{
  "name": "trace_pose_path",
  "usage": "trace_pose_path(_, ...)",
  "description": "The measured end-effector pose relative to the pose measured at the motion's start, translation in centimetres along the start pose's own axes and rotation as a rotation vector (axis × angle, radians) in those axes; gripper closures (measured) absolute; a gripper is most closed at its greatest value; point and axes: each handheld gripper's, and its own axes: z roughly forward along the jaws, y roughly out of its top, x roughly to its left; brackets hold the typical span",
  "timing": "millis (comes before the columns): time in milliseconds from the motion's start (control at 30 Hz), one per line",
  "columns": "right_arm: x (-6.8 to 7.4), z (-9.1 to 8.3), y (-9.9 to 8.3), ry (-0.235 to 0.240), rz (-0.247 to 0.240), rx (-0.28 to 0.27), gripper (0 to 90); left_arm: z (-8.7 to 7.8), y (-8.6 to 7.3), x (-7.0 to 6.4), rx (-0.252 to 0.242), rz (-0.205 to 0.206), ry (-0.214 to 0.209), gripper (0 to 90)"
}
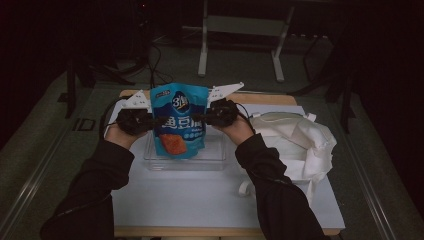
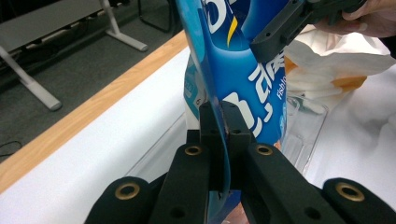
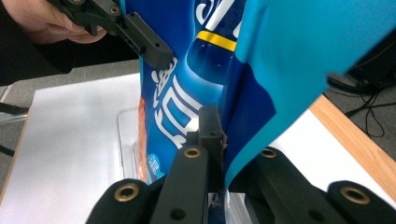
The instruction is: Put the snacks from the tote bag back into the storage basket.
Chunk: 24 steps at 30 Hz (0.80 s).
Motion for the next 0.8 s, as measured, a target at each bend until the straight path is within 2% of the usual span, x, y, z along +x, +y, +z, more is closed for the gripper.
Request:
trace_pose_path(200,0.3,-0.3,-0.9,-0.004,0.01,0.025,88.8,0.7,-0.7,-0.4,-0.008,-0.009,-0.036,90.0)
trace_pose_path(433,0.8,-1.2,-2.1,-0.007,0.023,0.013,88.7,1.3,-0.8,-0.8,-0.015,-0.001,-0.071,90.0)
trace_pose_path(800,0.9,-0.8,-3.9,0.006,0.048,0.019,88.6,2.4,-2.2,-1.1,0.003,-0.003,-0.092,90.0)
